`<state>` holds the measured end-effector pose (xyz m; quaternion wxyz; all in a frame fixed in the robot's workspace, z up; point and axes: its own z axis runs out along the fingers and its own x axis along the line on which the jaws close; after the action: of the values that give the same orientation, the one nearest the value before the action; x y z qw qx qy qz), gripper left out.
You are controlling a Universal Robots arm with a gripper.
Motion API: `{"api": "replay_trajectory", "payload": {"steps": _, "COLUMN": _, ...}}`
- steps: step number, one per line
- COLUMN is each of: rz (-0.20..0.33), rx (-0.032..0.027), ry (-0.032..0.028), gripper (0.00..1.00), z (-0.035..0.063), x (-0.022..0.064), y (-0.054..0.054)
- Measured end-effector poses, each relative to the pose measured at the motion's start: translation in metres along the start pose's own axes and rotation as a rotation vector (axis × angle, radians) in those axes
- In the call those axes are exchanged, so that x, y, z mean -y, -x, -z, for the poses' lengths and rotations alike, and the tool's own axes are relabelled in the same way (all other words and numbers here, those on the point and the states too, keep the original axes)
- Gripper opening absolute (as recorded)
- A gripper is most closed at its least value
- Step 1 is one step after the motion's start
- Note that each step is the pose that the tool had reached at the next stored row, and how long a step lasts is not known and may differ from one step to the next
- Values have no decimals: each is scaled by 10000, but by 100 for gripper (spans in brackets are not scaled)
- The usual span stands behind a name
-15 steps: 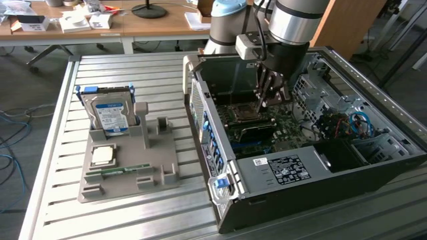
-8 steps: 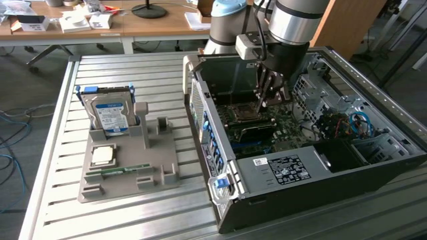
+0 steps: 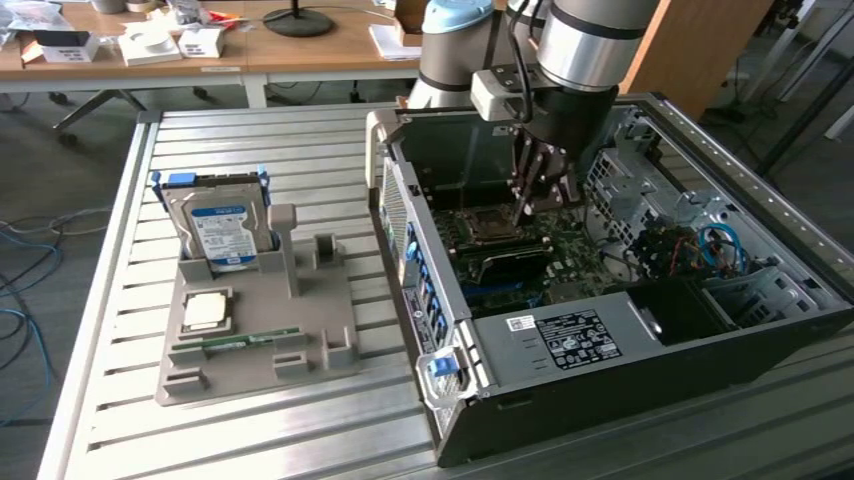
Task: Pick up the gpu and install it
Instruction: 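Press down on the gpu until it lock into place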
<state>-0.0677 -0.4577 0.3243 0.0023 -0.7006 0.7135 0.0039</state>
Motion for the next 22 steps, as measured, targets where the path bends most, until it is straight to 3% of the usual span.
{"api": "replay_trajectory", "payload": {"steps": 17, "rz": -1, "rx": 1, "ry": -7, "gripper": 11, "z": -302, "x": 0, "y": -3}}
{"api": "replay_trajectory", "payload": {"steps": 22, "rz": -2, "rx": 0, "ry": -7, "gripper": 11, "z": -308, "x": -1, "y": -3}}
